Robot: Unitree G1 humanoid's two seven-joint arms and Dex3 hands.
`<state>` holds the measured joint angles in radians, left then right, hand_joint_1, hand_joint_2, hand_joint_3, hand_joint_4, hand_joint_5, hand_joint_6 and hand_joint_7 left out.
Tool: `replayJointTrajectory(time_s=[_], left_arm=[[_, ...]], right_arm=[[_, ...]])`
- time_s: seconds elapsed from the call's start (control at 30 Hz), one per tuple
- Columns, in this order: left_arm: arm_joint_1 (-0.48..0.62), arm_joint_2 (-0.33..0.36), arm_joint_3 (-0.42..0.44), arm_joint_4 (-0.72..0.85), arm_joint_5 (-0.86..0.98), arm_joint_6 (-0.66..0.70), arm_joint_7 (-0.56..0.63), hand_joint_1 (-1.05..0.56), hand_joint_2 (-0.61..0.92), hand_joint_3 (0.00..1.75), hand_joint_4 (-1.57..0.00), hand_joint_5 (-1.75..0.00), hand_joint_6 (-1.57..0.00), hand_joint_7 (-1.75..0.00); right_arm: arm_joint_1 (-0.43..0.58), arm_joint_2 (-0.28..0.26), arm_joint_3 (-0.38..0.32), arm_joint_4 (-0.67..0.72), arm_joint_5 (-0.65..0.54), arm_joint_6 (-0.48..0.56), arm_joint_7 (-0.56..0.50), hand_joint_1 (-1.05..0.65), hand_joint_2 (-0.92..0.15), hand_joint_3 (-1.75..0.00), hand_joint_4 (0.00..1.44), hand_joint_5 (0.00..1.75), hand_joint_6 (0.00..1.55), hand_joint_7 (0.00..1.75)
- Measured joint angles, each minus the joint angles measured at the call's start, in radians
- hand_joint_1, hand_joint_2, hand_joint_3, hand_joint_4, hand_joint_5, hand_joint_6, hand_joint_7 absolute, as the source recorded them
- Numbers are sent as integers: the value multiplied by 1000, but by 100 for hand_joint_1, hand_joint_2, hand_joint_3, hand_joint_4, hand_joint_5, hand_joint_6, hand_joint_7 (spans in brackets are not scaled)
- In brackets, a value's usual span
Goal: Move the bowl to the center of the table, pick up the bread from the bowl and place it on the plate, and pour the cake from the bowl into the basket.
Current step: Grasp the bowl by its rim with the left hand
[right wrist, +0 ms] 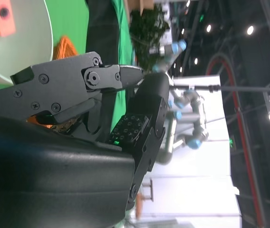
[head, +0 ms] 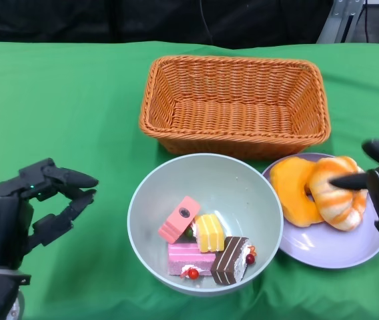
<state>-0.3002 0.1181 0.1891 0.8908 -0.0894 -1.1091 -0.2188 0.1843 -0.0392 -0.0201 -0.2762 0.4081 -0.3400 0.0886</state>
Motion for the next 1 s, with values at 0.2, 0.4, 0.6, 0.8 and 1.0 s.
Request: replayJointTrajectory(time_s=[0.2, 0.4, 0.6, 0.8, 1.0], left_arm=[[0, 22, -42, 0, -20, -27, -79, -24, 65, 53, -77, -80, -95, -19], [0, 146, -112, -36, 128, -143, -166, -37, 80, 17, -54, -10, -54, 0], [-23, 236, -99, -95, 362, -290, -115, -48, 80, 4, -43, 0, -45, 0], [-79, 269, -73, -123, 518, -394, -55, -62, 80, 1, -41, -1, -35, 0], [-103, 230, 14, -121, 656, -489, 65, -48, 78, 0, -53, -7, -52, -6]], right_arm=[[7, -2, -15, 21, -52, 0, 50, -10, -83, -55, 85, 152, 81, 109], [8, 28, -9, 63, -105, -5, 58, -7, -76, -73, 83, 151, 78, 108], [-14, 66, -16, 98, -127, -29, 54, -11, -73, -78, 83, 153, 79, 109], [-23, 100, -26, 118, -154, -45, 34, -11, -74, -79, 82, 155, 78, 111], [-24, 120, -30, 121, -157, -45, 27, -12, -72, -78, 83, 153, 78, 110]])
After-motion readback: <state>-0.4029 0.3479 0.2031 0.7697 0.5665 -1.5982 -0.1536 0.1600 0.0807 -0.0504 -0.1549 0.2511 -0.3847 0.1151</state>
